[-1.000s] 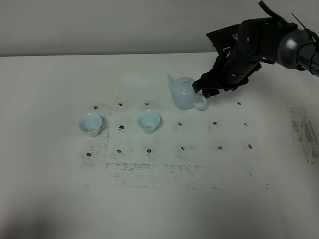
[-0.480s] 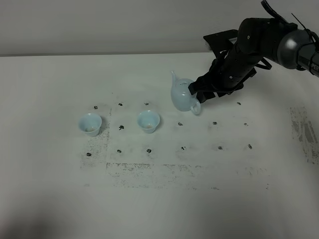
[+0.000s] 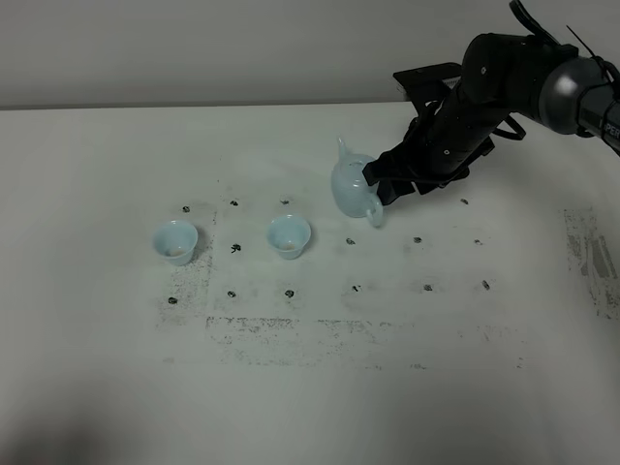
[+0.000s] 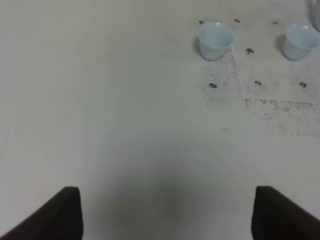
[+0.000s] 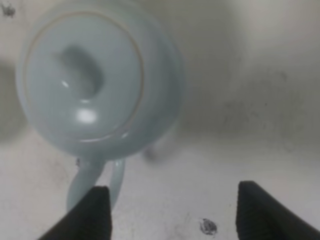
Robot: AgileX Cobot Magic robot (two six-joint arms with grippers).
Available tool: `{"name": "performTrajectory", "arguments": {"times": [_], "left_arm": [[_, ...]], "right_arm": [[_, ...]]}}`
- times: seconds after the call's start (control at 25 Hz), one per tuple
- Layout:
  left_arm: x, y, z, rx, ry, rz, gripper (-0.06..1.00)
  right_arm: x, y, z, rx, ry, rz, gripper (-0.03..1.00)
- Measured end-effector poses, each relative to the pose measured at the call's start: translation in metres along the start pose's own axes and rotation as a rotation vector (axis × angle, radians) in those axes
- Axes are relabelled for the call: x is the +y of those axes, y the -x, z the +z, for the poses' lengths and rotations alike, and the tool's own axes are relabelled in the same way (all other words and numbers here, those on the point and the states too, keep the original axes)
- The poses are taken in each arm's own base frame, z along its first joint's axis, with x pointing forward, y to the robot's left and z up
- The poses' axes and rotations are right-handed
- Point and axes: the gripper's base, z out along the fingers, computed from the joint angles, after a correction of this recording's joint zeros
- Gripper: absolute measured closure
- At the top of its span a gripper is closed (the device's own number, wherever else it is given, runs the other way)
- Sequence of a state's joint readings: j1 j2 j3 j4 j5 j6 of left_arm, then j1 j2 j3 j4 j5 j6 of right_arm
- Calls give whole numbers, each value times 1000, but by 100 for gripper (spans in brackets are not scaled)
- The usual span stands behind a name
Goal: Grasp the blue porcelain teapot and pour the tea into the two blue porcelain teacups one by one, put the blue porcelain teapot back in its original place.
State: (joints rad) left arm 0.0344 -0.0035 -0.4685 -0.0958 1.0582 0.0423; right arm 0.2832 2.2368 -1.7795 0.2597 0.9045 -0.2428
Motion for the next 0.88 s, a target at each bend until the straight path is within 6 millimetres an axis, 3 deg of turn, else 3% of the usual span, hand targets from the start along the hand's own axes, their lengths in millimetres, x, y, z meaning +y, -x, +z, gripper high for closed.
{"name": "performTrajectory", "arguments": {"times": [0.28,0.4,0.56,0.64,0.88], "left_arm": [[0,0,0,0,0,0,28],[0,0,0,0,0,0,28],[0,0,0,0,0,1,28],[0,0,0,0,0,1,28],[0,0,0,0,0,1,28]], "right_arm": [[-1,1,-5,-1,-17,-28,45],[2,7,-34,-15,-46,-57,45],[18,3,-88,18,3,-56,45],[26,0,-100,38,53,-18,45],[60,-4,-74,122,13,-11,47]]}}
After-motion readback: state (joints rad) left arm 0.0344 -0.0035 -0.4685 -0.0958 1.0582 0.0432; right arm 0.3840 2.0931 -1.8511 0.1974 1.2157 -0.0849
